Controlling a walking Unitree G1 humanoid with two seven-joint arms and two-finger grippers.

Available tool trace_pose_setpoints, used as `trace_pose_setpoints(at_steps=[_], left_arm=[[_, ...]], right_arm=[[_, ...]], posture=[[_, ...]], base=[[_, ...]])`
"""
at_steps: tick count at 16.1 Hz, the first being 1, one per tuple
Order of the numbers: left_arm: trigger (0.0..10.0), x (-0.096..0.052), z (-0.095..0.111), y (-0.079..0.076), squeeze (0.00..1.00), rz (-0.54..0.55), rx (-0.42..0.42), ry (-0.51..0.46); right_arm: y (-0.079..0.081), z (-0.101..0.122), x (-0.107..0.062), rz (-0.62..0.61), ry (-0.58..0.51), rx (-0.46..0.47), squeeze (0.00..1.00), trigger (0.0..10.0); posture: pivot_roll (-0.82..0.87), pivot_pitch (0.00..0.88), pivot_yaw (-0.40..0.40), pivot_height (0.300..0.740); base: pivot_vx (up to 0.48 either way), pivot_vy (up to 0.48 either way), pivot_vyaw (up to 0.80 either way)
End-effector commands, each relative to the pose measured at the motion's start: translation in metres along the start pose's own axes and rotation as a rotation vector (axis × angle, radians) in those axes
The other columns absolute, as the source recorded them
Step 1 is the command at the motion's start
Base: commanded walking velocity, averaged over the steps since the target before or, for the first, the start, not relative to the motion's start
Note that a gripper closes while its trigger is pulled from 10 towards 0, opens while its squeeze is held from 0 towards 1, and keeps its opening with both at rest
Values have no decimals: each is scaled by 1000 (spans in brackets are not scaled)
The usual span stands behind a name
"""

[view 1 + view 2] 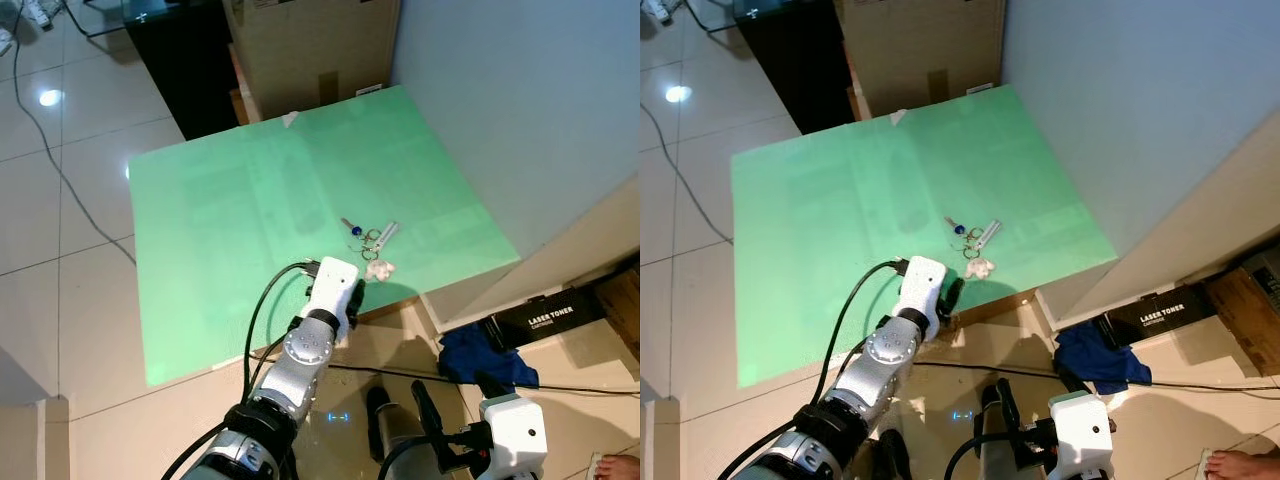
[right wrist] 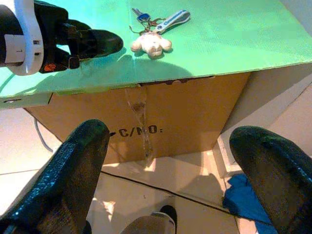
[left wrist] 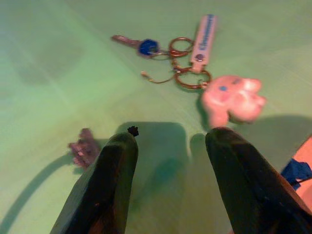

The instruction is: Hang keys on a hook

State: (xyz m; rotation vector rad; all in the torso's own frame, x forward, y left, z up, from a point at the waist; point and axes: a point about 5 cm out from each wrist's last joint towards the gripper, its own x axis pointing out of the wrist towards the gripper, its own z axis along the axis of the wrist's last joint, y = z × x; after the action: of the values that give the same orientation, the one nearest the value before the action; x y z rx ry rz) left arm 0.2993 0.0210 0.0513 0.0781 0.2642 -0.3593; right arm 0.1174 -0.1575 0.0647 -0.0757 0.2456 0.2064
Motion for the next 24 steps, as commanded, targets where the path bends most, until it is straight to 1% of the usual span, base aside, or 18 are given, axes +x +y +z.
trace_pose_setpoints(at_steps=[1,2,4,7,9,10,13,15,17,18,20,22,24], left_arm=[[10000,-2,-4,-2,0,9,-23,6],[10000,-1,4,-3,0,8,-40,-34],[10000,-1,11,0,0,22,-39,-68],[10000,-1,4,8,0,62,-29,-28],[10000,-1,2,10,0,74,-30,-18],[10000,-1,0,15,0,97,-21,1],[9961,-2,-6,21,0,120,-24,33],[9765,-5,-10,22,0,123,-24,57],[9137,-6,-12,21,0,120,-32,72],[8980,-8,-14,19,0,115,-42,82],[8902,-12,-14,17,0,106,-51,84],[8863,-13,-13,16,0,95,-52,80],[7804,-16,-11,12,0,80,-44,79]], right_arm=[[2,-5,-4,9,22,4,0,10000],[2,-5,-5,7,22,2,0,10000],[2,-6,-4,4,23,5,0,10000],[3,-6,-1,6,20,10,0,10000],[3,-6,-1,6,17,10,0,10000],[2,-4,-1,14,12,6,0,10000],[1,0,1,39,-6,-13,0,10000],[0,2,1,64,-8,-34,0,10000],[0,1,-1,75,-3,-40,0,10000],[1,1,-2,95,-1,-42,0,10000],[4,1,-4,135,1,-46,0,10000],[4,0,-5,136,5,-51,0,10000],[1,-1,-5,130,9,-54,0,10000]], posture=[[-314,293,81,740],[-316,292,82,740],[-310,289,83,740],[-303,284,85,740],[-302,283,82,740],[-301,283,80,740],[-298,282,78,740],[-295,281,75,740],[-293,284,74,740],[-295,285,74,740],[-293,286,75,740],[-291,285,76,740],[-291,282,77,740]], base=[[0,0,0],[0,0,0],[0,0,0],[0,0,0],[0,0,0],[0,0,0],[0,0,0],[0,0,0],[0,0,0],[0,0,0],[0,0,0],[0,0,0],[0,0,0]])
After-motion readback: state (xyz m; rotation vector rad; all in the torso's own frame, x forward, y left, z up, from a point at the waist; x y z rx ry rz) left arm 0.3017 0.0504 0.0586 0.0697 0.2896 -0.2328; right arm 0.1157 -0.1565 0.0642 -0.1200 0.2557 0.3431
